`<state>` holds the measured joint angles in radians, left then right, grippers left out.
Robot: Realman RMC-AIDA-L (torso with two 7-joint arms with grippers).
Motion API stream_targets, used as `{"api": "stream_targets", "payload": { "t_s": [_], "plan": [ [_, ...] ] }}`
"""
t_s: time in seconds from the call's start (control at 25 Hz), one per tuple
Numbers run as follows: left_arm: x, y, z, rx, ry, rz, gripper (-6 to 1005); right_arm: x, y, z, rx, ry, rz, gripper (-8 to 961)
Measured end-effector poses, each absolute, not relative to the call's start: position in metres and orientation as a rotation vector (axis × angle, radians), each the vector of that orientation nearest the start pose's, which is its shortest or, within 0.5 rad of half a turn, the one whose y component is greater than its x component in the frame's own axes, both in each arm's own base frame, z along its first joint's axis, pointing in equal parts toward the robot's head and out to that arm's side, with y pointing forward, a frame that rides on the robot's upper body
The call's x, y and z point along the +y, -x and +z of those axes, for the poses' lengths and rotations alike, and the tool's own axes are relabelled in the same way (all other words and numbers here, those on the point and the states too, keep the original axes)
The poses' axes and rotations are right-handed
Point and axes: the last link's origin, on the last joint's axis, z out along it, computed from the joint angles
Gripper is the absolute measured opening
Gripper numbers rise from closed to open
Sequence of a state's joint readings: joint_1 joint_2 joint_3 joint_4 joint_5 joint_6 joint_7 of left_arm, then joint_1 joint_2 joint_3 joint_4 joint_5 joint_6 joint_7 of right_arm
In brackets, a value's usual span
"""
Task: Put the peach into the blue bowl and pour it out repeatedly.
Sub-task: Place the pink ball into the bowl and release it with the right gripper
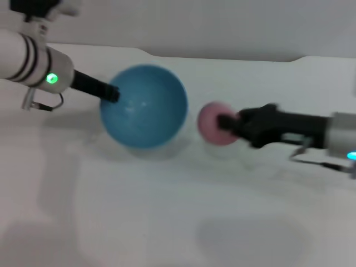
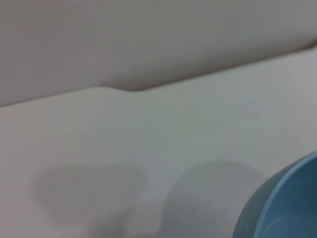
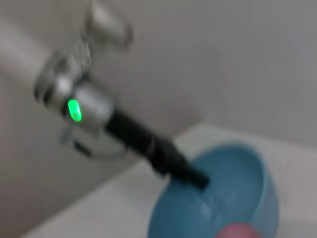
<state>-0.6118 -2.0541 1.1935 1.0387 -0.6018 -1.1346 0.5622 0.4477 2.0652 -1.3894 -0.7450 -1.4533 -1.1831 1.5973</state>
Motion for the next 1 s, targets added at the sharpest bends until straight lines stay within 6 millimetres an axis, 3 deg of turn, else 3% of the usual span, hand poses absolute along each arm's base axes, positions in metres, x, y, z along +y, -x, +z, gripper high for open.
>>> {"api": "stream_targets", "payload": {
  "t_s": [0.2,0.24,0.4,0.56,0.68,1.0],
  "plan": [
    [0.401,0.222,-0.015,-1.098,2.362,0.218,-1,0.329,-0.228,-0.001,0.700,2.600,1.003,82],
    [0.399,0.210,-0.027,-1.061,2.413,0.236,-1,0.328,-0.226,0.010,0.659,2.601,1.033,72],
    [0.395,0.192,-0.042,-1.017,2.484,0.258,0,0.328,-0.219,0.017,0.591,2.625,1.035,54],
    [0.390,0.171,-0.058,-0.972,2.549,0.290,-1,0.333,-0.206,0.012,0.510,2.716,0.952,57],
    [0.385,0.160,-0.067,-0.956,2.585,0.304,-1,0.339,-0.199,-0.005,0.532,2.842,0.755,60],
    [0.382,0.155,-0.071,-0.991,2.602,0.290,0,0.339,-0.190,-0.031,0.543,2.939,0.570,67]
  ]
}}
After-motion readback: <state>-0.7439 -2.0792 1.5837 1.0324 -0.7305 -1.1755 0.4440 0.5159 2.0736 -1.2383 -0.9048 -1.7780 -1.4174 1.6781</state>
